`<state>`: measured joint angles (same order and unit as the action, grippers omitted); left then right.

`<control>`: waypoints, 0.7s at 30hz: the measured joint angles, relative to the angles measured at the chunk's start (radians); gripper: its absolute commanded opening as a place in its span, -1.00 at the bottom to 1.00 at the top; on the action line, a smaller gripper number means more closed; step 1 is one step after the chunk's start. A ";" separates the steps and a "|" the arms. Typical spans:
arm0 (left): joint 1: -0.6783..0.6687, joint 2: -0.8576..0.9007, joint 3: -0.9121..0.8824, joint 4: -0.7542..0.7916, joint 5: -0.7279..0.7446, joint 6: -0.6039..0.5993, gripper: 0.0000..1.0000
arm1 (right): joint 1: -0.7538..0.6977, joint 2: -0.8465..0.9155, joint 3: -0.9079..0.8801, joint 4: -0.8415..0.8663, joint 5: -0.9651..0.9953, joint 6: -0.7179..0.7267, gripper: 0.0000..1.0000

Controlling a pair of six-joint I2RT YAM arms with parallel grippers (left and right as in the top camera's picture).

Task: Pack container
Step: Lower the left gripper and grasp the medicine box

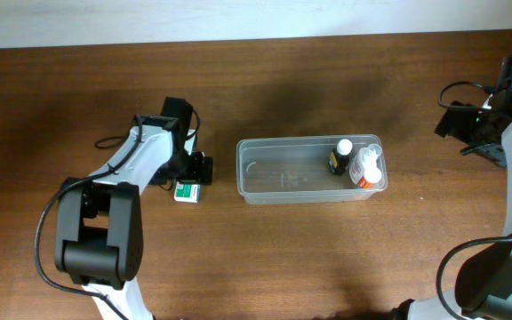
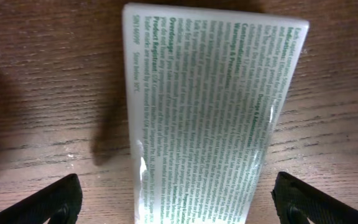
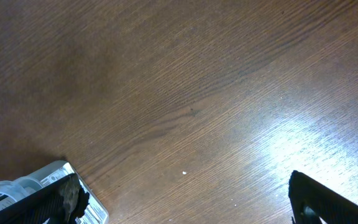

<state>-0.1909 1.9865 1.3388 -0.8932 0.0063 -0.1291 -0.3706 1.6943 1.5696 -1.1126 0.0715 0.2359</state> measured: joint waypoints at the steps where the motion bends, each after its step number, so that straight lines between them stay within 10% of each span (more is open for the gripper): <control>1: -0.002 0.000 0.000 0.000 0.000 0.000 0.96 | 0.000 0.000 0.000 0.000 0.000 0.000 0.97; 21: -0.024 0.000 0.000 0.012 -0.026 -0.009 0.66 | 0.000 0.000 0.000 0.000 0.000 0.000 0.97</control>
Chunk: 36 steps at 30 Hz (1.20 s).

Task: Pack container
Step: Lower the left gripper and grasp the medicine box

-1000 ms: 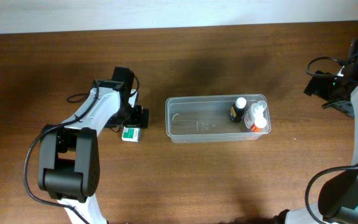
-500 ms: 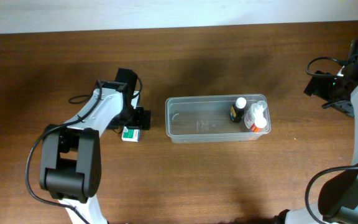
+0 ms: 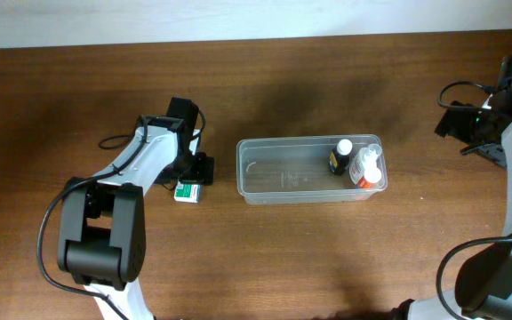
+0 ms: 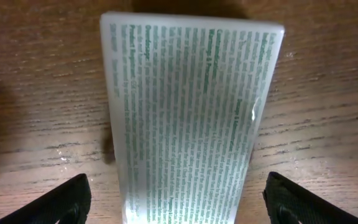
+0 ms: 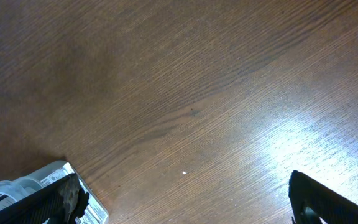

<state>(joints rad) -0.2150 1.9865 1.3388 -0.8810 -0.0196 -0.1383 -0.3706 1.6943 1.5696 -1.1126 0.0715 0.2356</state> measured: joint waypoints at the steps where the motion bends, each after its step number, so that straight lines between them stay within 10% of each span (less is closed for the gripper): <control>1: 0.000 0.000 0.000 0.002 0.000 -0.001 0.62 | 0.000 0.000 0.000 0.000 0.000 0.000 0.97; 16: 0.000 0.000 0.000 0.003 0.000 -0.002 0.12 | 0.000 0.000 0.000 0.000 0.000 0.001 0.97; 36: 0.000 0.000 0.000 0.007 0.000 -0.002 -0.02 | 0.000 0.000 0.000 0.000 0.000 0.001 0.97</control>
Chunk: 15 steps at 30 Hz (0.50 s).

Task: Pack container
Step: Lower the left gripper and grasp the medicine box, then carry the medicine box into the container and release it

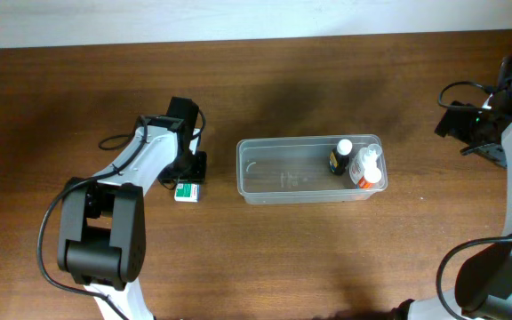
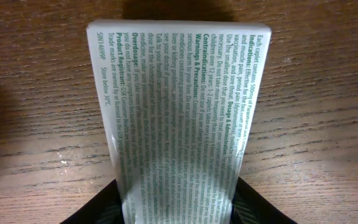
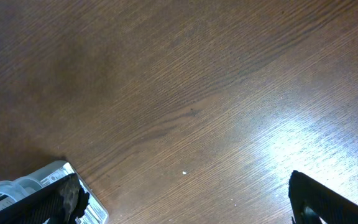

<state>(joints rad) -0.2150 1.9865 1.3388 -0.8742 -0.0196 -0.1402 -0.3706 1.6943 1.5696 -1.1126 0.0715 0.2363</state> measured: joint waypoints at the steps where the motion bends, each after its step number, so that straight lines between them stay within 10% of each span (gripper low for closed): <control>1: 0.000 0.000 0.000 0.000 0.000 0.000 -0.02 | 0.000 0.000 0.000 0.000 0.000 -0.001 0.97; 15: 0.000 0.011 0.335 -0.249 0.000 0.039 -0.04 | 0.000 0.000 0.000 0.000 0.000 0.000 0.97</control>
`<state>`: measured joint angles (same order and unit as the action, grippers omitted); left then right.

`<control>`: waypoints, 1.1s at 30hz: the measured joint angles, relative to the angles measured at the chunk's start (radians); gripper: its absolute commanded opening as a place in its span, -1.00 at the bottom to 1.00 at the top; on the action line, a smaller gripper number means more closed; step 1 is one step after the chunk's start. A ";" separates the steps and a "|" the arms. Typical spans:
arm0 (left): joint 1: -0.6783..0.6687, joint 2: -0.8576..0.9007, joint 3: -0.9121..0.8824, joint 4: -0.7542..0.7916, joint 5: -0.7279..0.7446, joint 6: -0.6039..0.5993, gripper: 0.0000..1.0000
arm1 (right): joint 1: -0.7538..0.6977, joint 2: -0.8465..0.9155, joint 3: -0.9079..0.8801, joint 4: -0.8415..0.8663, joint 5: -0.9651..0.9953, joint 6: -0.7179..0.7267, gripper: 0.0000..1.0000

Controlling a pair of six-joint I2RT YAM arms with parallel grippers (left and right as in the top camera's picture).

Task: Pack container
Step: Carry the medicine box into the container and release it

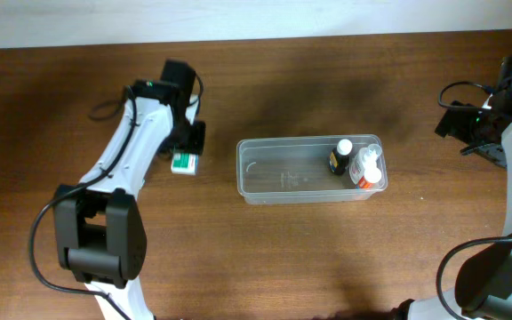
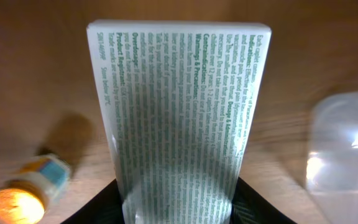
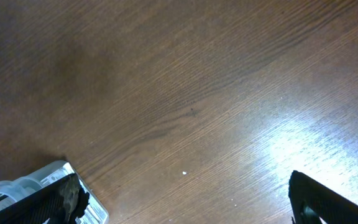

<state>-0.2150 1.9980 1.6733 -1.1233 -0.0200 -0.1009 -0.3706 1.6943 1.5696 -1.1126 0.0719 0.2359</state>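
My left gripper (image 1: 188,147) is shut on a white box with green print (image 1: 183,161), held off the table left of the clear plastic container (image 1: 283,178). In the left wrist view the box (image 2: 178,106) fills the middle between the two black fingers, with the container's corner (image 2: 347,146) at right. A dark bottle with a white cap (image 1: 340,156) and a white bottle with orange (image 1: 367,167) stand at the container's right end. My right gripper (image 3: 185,205) stays open over bare wood, far right of the container.
Below the held box, a small orange-capped bottle (image 2: 23,193) lies on the table at lower left in the left wrist view. The container's right corner (image 3: 17,186) shows by the right gripper's left finger. A pale wall borders the table's far edge (image 1: 256,37).
My left gripper has risen with the box, which was on the table and now hangs above it, a little farther back. The right arm has not moved.
My left gripper was open around the box lying on the table left of the container. Later it was squared up on the box, still open. Then it was shut on it on the table, and now holds it in the air.
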 measured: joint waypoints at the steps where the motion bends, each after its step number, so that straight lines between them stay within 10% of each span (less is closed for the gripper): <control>1: 0.000 0.000 0.056 -0.025 0.000 0.015 -0.04 | 0.000 0.000 0.000 0.000 0.000 0.000 0.97; 10: -0.027 0.003 0.364 -0.111 0.104 0.220 -0.19 | 0.000 0.000 0.000 0.000 0.000 0.000 0.97; 33: -0.458 0.003 0.382 -0.180 0.198 0.574 0.01 | 0.000 0.000 0.000 0.000 0.000 0.000 0.97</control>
<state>-0.6727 2.0014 2.0552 -1.3029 0.1776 0.4728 -0.3706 1.6947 1.5696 -1.1122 0.0715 0.2363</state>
